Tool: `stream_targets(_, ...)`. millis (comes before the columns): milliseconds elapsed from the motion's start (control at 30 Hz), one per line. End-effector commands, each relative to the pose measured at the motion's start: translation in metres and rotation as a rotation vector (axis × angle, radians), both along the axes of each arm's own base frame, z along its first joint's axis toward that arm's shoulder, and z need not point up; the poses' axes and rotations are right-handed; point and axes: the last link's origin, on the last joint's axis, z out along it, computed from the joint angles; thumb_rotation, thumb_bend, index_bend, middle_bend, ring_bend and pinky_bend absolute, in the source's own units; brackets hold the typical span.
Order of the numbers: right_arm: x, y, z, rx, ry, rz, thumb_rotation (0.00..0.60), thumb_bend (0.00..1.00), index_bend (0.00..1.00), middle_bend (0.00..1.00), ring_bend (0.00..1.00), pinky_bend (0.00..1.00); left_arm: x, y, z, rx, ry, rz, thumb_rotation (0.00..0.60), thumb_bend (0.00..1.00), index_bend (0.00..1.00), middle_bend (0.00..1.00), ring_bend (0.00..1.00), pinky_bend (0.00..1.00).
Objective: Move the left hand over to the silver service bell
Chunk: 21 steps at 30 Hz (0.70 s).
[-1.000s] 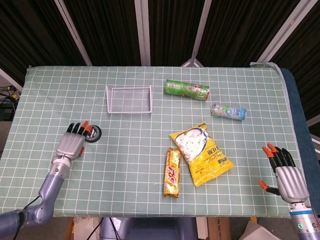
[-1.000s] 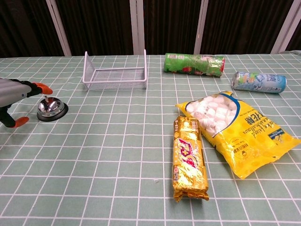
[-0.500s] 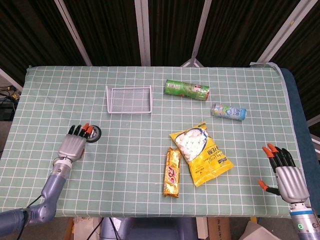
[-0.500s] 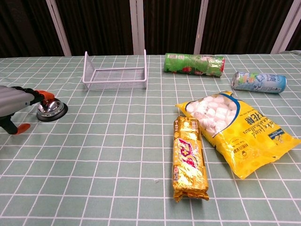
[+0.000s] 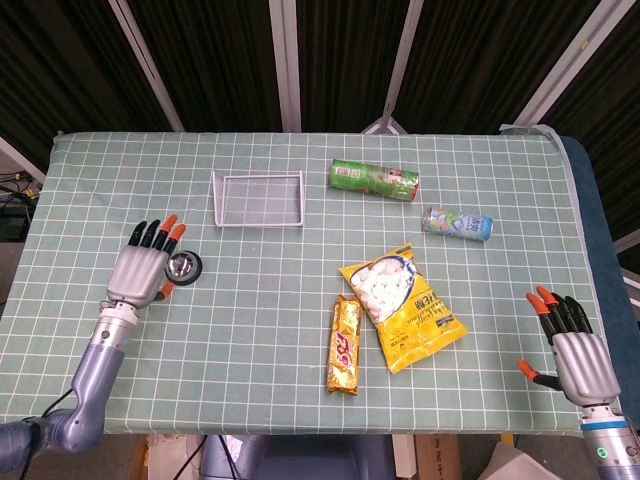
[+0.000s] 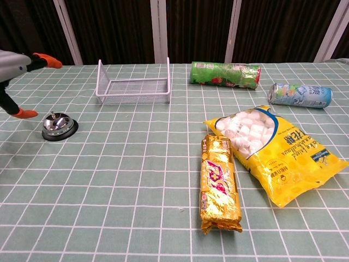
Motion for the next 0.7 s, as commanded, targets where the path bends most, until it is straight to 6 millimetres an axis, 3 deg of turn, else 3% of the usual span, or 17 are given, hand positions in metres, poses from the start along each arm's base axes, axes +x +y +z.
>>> stream_targets(33,0.0,0.0,0.0,0.001,0.002,0.002,0.6,0.25,0.0,0.0,0.0,0.0,-0.015,-0.031,0.019,0.018,-0.018,0.003,0.6,0.19,0.0,0.0,0.0,0.0)
stream_targets(367,0.001,0.001,-0.002,0.007,0.021,0.015,0.6,0.25,0.0,0.0,0.0,0.0,-0.08,-0.134,0.058,0.048,-0.03,0.05,0.6,0.14,0.0,0.0,0.0,0.0)
stream_targets(533,0.002,0.002,-0.003,0.01,0.02,0.017,0.6,0.25,0.0,0.0,0.0,0.0,-0.098,-0.157,0.07,0.072,-0.003,0.032,0.6,0.14,0.0,0.0,0.0,0.0)
stream_targets(700,0.002,0.002,-0.003,0.012,0.019,0.016,0.6,0.25,0.0,0.0,0.0,0.0,-0.103,-0.158,0.07,0.083,-0.021,0.031,0.6,0.14,0.0,0.0,0.0,0.0)
